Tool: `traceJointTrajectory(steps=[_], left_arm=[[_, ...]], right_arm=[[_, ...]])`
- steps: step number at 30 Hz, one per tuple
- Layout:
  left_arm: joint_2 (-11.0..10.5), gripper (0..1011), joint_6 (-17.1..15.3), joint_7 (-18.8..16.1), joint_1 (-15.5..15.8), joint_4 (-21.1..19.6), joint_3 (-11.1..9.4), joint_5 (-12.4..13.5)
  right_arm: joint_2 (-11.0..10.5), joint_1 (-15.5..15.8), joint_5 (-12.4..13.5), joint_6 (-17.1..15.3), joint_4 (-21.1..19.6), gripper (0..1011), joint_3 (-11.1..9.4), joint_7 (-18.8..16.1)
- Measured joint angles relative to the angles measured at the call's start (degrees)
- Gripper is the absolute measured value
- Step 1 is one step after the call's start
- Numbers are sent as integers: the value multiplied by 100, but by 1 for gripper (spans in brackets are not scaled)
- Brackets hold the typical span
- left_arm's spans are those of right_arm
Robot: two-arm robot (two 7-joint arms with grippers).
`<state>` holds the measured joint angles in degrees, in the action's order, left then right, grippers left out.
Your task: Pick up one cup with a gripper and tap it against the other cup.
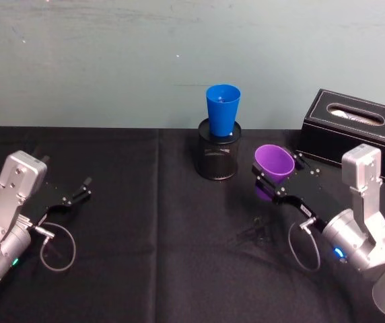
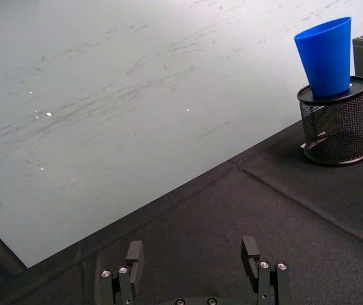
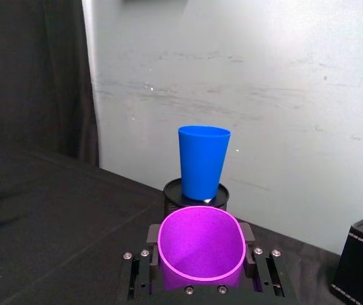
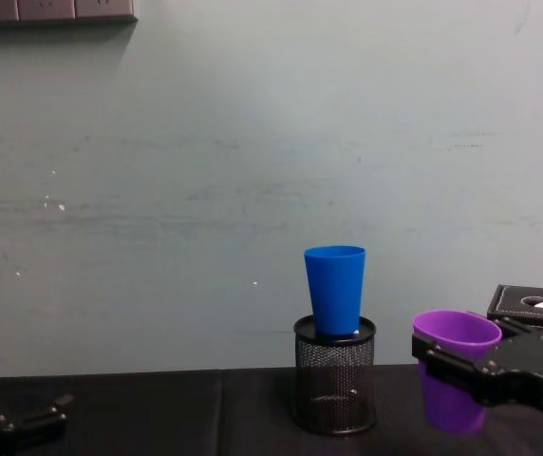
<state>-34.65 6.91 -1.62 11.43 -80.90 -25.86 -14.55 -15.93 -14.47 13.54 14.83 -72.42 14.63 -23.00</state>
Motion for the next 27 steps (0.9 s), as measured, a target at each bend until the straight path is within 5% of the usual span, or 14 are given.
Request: traceJointTrajectory(steps=[13,27], left_arm=[[0,1011,0,0,0,0,0,0],[0,1011,0,0,0,0,0,0]], right_arm=[[74,-546,-112,-62,338,723,108,-80],[238,-1053,102,265,955,724,162,-379]])
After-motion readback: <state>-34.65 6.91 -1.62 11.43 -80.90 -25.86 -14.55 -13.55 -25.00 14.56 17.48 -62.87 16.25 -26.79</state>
